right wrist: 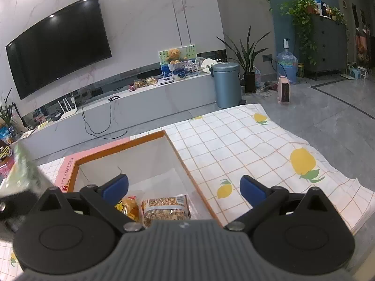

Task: Organize snacks
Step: 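Lower the white-and-blue chip bag into the orange box and open the left tool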

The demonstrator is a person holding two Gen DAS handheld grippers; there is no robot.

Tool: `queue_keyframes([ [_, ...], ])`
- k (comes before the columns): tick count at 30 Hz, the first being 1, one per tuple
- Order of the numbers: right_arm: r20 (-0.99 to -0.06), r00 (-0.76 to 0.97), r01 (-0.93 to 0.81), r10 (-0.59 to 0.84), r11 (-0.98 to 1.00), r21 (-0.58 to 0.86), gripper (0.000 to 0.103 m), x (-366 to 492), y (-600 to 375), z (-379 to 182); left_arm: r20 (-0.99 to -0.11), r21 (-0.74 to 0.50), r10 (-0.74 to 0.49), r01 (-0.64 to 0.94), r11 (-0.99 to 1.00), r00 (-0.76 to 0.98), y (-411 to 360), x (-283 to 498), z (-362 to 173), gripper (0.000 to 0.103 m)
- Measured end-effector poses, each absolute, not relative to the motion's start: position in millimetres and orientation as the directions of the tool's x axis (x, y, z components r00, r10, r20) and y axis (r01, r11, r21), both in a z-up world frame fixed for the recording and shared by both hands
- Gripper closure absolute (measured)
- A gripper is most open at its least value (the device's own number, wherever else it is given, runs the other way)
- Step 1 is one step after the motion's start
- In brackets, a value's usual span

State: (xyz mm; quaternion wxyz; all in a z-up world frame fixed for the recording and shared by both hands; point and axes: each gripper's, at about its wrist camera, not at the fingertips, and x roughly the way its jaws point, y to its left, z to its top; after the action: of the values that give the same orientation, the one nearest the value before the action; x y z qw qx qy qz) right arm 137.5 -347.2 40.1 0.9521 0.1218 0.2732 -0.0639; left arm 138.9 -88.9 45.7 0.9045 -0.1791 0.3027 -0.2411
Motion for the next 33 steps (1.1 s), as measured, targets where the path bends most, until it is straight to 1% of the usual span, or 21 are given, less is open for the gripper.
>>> queue_keyframes([
  [3,-0.536,0.840,0.218,-0.085,0.957,0.189,0.004,136,-353,40,-0.477,-0.467,-0.549,0.332,0.820,0.686,-104,154,45,0.028],
  [6,-0.536,0.839,0.247,-0.095,0.944,0.219,0.004,135,-362,41,-0.503,-0.459,-0.529,0.307,0.834,0.684,-121,171,39,0.028],
  [10,-0.538,0.836,0.288,-0.107,0.920,0.264,0.004,133,-372,42,-0.568,-0.454,-0.517,0.280,0.846,0.640,-142,199,27,0.028],
  [15,-0.538,0.835,0.299,-0.110,0.913,0.278,0.004,131,-378,43,-0.630,-0.425,-0.488,0.257,0.868,0.604,-160,224,10,0.028],
  [19,-0.553,0.826,0.307,-0.109,0.910,0.279,0.004,133,-382,40,-0.679,-0.380,-0.430,0.216,0.899,0.596,-171,244,-1,0.028],
  [22,-0.560,0.822,0.319,-0.108,0.900,0.296,0.004,132,-385,39,-0.699,-0.349,-0.397,0.201,0.915,0.594,-176,252,-10,0.028],
  [24,-0.560,0.821,0.326,-0.107,0.894,0.307,0.004,131,-386,40,-0.719,-0.333,-0.359,0.158,0.930,0.596,-176,257,-16,0.028],
  [28,-0.561,0.824,0.310,-0.086,0.895,0.319,0.004,133,-385,40,-0.735,-0.368,-0.373,0.130,0.921,0.566,-174,267,-29,0.028],
  [33,-0.594,0.802,0.289,-0.064,0.912,0.291,0.004,140,-381,36,-0.748,-0.324,-0.332,0.120,0.938,0.575,-180,273,-35,0.027],
])
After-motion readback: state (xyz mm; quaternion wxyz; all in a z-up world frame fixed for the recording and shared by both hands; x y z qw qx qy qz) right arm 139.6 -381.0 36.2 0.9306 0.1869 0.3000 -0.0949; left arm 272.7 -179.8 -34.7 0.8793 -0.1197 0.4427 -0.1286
